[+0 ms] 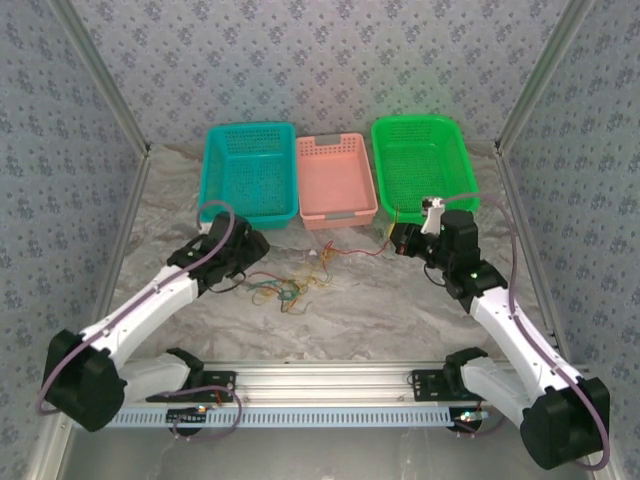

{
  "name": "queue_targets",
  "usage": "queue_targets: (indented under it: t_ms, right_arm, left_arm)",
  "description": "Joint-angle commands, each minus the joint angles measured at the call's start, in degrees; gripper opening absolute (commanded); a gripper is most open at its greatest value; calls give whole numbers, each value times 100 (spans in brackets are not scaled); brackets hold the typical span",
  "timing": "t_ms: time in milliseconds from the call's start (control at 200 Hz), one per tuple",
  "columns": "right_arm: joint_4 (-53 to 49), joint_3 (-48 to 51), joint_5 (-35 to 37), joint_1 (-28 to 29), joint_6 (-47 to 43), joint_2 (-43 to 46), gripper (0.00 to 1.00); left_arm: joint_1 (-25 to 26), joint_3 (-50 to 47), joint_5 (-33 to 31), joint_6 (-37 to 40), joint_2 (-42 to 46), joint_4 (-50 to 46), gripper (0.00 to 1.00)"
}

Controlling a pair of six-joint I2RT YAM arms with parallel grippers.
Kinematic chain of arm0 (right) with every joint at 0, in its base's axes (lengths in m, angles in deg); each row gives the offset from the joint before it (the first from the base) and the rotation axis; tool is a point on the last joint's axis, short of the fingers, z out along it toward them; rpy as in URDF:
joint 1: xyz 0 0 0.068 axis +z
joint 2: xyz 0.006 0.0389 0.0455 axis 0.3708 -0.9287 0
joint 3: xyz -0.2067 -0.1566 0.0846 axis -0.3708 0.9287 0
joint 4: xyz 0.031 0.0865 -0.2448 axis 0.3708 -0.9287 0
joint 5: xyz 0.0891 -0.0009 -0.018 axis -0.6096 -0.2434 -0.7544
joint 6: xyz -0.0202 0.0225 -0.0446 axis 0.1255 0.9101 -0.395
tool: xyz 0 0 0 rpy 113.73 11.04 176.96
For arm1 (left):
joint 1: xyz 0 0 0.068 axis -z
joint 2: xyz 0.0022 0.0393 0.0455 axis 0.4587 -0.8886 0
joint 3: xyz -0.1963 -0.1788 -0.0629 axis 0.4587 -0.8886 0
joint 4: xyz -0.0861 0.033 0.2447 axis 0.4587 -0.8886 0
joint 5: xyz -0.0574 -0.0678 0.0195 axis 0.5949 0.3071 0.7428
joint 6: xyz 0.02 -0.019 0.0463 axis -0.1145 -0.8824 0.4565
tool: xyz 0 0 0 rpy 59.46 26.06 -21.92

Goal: Untangle the cables

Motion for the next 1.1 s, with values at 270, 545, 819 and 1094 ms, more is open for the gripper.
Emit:
queue_targets:
  t_ms: [270,545,819,1094]
  right_arm:
    - [-79,-395,-169,99,-149,-165,0]
    - [-559,-709,-366,24,-170,-250,0]
    - [-724,-779,-441,-101,-84,-131,0]
    - [-1139,-1119,-596,-705,-11,281,0]
  left_arm:
    - [1669,923,185,1081,-339,79,55]
    - [2478,1230,-343,3202,-1769,561,71]
    - [2712,1397,-2206,3404,-2982,879,72]
    - [2376,1289,-2239,2801,-3560,932,0]
